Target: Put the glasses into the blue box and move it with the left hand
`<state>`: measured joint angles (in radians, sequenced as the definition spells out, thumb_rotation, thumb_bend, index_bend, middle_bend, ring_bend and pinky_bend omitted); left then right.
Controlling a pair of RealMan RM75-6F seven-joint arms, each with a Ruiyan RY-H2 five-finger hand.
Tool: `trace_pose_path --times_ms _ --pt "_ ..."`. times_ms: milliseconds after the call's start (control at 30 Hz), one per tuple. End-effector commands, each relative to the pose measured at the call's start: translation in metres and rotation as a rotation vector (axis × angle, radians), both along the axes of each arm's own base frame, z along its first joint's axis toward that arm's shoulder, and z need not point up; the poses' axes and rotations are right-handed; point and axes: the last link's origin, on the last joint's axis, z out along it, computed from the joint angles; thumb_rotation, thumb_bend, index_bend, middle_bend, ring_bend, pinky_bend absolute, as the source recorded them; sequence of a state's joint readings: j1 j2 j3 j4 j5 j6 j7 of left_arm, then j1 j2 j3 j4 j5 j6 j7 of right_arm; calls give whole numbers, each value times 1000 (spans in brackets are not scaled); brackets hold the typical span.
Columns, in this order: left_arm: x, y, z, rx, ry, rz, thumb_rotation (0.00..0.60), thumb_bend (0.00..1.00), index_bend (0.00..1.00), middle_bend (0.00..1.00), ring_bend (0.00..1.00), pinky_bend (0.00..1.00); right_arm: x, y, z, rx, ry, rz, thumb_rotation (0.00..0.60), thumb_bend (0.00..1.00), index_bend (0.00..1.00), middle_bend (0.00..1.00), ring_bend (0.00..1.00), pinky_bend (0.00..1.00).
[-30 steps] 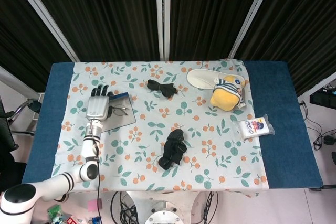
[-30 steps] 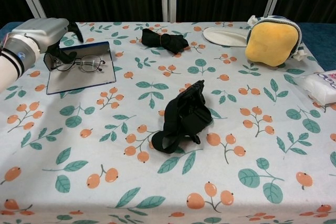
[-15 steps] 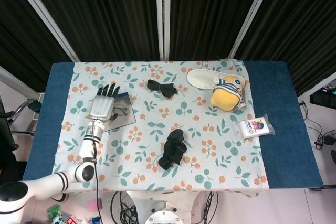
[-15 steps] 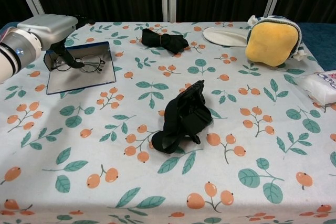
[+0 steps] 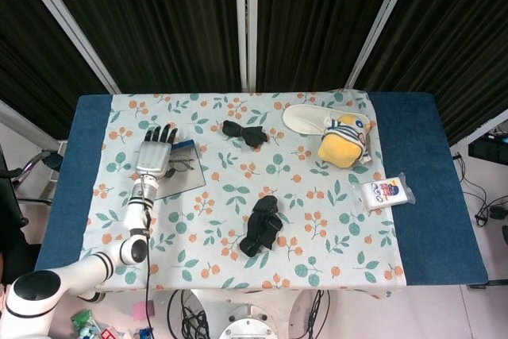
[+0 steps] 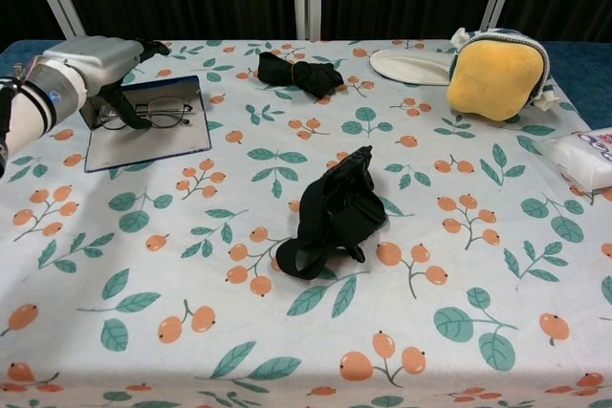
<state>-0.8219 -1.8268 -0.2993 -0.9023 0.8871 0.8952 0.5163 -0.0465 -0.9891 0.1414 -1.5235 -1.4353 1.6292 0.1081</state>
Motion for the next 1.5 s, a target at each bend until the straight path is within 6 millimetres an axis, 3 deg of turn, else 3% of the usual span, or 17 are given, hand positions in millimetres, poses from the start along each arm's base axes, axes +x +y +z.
trace_pose_path --times_ms 33,300,600,700,867,1100,1267,1500 --pt "-3 11 6 47 -7 26 600 161 3 0 21 114 2 -1 1 0 1 4 600 199 0 0 0 0" --pt "-14 27 20 116 4 67 600 160 4 0 21 113 4 -2 -1 6 2 2 600 199 0 0 0 0" --pt "-12 22 21 124 -44 56 600 160 3 0 21 113 8 -4 -1 6 14 11 600 198 0 0 0 0" --pt "0 9 23 104 -104 5 600 159 5 0 21 113 7 -5 -1 6 11 4 600 198 0 0 0 0" --pt "15 -30 32 17 -171 -81 600 157 14 0 21 113 3 -6 -3 10 9 -6 600 198 0 0 0 0" --pt "10 -81 31 -105 -159 -102 600 147 107 0 21 115 1 -8 -7 22 5 -7 600 198 0 0 0 0" --pt "-1 -93 26 -129 -143 -58 600 147 124 0 21 114 2 -8 -9 28 7 -4 600 198 0 0 0 0" --pt "-10 -88 22 -127 -131 -18 600 146 128 0 21 114 2 -6 -8 23 9 -9 600 198 0 0 0 0"
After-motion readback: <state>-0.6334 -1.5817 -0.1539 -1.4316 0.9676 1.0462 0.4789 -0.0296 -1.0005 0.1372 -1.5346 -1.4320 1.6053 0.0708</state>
